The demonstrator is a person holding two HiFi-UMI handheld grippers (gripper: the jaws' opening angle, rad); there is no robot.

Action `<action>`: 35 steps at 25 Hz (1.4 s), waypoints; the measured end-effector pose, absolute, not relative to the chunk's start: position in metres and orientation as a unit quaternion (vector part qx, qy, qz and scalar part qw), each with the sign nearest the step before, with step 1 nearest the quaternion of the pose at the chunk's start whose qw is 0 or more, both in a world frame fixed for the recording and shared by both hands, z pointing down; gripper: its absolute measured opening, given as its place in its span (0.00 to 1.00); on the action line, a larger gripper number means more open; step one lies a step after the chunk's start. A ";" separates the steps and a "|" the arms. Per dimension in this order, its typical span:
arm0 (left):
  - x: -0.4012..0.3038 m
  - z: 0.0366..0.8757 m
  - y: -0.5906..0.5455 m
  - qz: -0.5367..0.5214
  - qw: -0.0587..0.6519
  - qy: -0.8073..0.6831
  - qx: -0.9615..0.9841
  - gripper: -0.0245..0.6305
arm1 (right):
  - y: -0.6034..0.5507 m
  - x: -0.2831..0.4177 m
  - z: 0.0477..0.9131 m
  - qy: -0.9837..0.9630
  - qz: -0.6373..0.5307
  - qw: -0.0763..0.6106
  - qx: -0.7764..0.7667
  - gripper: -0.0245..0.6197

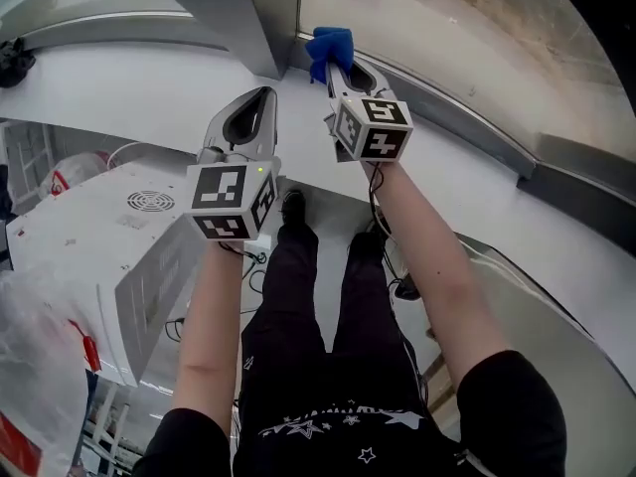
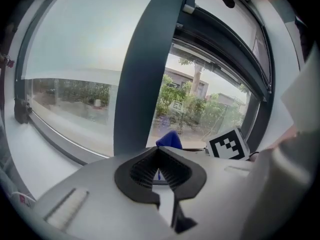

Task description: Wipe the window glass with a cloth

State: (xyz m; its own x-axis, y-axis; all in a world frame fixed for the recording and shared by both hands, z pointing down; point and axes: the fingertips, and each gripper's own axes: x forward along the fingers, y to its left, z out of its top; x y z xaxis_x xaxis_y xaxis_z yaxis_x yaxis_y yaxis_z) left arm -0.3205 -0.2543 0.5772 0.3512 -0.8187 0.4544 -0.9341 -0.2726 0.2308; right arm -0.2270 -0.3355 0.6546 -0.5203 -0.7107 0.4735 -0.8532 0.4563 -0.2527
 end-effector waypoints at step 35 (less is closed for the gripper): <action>-0.068 0.591 -0.262 0.179 0.214 -0.425 0.861 0.05 | -0.304 0.105 0.682 -0.722 0.253 0.146 0.627 0.15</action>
State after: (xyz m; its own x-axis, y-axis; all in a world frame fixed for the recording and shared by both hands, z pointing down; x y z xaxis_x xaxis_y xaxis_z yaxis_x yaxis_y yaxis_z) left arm -0.0678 -0.2616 0.5911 0.5751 -0.6551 0.4900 -0.8084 -0.5470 0.2175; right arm 0.1052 -0.3041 0.6815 -0.1703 -0.8324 0.5274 -0.9796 0.0851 -0.1820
